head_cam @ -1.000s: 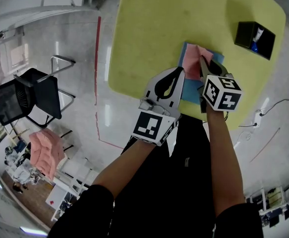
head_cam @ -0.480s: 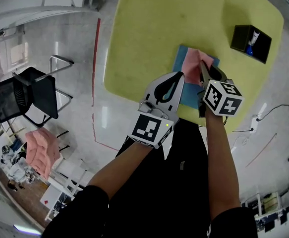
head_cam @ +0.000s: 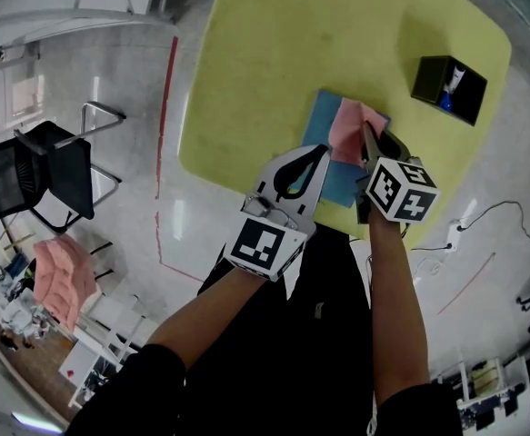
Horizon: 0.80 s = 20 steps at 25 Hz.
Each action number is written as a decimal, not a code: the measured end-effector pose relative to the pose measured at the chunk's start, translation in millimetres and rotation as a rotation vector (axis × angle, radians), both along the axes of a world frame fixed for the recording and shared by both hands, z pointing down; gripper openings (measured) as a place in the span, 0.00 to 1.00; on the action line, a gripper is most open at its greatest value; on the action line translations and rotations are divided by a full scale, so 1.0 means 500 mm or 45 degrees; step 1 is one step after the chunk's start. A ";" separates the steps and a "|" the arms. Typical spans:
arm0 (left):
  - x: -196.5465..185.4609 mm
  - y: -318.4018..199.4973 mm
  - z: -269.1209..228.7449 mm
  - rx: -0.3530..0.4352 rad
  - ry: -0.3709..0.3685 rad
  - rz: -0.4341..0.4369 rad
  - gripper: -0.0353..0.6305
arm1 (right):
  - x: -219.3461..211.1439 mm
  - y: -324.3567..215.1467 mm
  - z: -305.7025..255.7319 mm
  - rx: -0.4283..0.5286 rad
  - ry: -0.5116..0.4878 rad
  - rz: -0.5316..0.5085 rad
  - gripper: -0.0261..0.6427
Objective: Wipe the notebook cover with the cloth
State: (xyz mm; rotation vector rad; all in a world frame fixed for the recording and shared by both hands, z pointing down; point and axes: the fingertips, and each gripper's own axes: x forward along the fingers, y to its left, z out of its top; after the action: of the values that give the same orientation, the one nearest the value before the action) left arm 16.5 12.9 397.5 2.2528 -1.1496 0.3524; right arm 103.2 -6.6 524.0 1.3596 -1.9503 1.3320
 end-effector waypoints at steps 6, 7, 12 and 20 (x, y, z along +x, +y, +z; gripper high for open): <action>-0.006 0.005 -0.003 0.003 0.002 0.009 0.08 | 0.004 0.002 -0.003 0.006 0.007 0.007 0.10; -0.007 0.008 -0.001 -0.001 -0.002 0.013 0.08 | 0.006 0.004 -0.002 0.003 0.008 0.009 0.10; 0.000 0.004 -0.005 0.008 0.004 0.014 0.08 | 0.032 0.011 0.002 -0.010 0.013 0.027 0.10; 0.003 0.002 0.000 -0.008 0.002 0.028 0.08 | 0.049 0.013 0.001 -0.016 0.007 0.059 0.10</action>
State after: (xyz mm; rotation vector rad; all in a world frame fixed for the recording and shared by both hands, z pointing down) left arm 18.0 14.2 397.7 2.2614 -1.1219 0.3622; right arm 127.6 -0.2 524.7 1.4087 -1.9147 1.3577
